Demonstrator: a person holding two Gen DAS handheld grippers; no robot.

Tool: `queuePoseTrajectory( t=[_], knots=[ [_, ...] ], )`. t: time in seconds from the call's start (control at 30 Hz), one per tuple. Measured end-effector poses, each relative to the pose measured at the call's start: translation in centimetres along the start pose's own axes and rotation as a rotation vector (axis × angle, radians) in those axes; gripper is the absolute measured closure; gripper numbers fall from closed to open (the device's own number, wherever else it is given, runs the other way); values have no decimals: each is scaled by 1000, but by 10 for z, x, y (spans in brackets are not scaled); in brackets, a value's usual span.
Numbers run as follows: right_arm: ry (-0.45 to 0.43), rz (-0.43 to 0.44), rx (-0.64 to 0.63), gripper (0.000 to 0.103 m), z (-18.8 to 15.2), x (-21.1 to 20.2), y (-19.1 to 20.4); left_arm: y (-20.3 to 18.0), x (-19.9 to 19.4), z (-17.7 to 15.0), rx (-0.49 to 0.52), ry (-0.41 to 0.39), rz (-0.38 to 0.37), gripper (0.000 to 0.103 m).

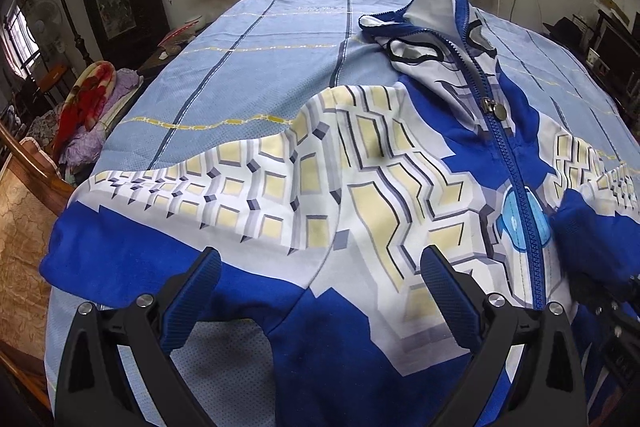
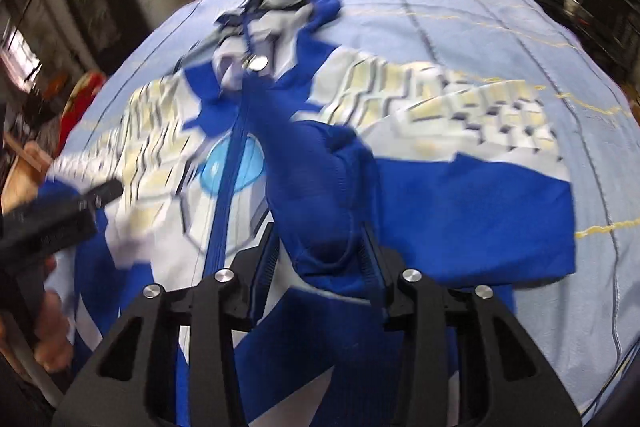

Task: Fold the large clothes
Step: 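Lift the held sleeve and carry it across the jacket front with the right gripper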

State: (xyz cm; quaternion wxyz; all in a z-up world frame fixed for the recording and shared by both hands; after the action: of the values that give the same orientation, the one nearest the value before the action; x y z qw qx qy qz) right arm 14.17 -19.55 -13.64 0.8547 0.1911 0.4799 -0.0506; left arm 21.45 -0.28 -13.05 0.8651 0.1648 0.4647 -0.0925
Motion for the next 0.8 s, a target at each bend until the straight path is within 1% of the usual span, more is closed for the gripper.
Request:
queuePoseTrajectory(
  t=[0.03,0.1,0.13,0.2,0.23,0.3,0.33,0.43,0.47,0.53,0.6,0.7,0.77,0.8],
  knots=[
    [-4,16,-36,57,-4,-7,4,-1,-1,0,6,-4,-1,3],
    [-18,56,-71,43,-8,-23,7,-3,-2,0,11,-12,-10,3],
    [-44,78,-86,42,-10,-37,6,-5,-4,1,15,-18,-23,3],
    [-126,81,-92,40,-1,-64,-3,-10,-6,1,21,-29,-63,3],
    [-185,71,-76,40,6,-79,-11,-14,-9,2,24,-39,-100,3],
    [-261,63,-19,40,23,-99,-30,-23,-13,1,19,-47,-176,3],
    [-279,69,30,40,35,-107,-44,-30,-14,1,15,-37,-222,3],
    [-294,127,158,40,65,-116,-72,-60,-23,4,24,-3,-406,3],
    [-302,146,189,41,72,-117,-79,-70,-26,6,31,5,-445,3],
    [-330,175,234,42,83,-120,-89,-90,-32,12,47,14,-511,3],
    [-372,163,256,42,89,-120,-100,-113,-37,19,68,17,-572,3],
    [-404,150,271,41,87,-116,-114,-137,-31,26,84,43,-594,4],
    [-430,155,284,41,83,-112,-126,-148,-21,27,90,70,-590,21],
    [-439,154,292,41,80,-108,-133,-152,-14,28,92,89,-593,36]
  ],
)
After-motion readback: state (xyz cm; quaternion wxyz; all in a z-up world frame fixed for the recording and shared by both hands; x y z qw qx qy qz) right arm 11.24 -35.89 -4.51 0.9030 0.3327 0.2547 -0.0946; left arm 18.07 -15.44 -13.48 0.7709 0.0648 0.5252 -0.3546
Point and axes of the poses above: each gripper's, at about its wrist camera, not at the fingertips, and x roughly the way its jaws point, y to its left, z to its top, the point moved 6 cm from there along x, roughly the way its jaws point, and after that the axes turned 15 degrees about x, right-handed, at the moved point
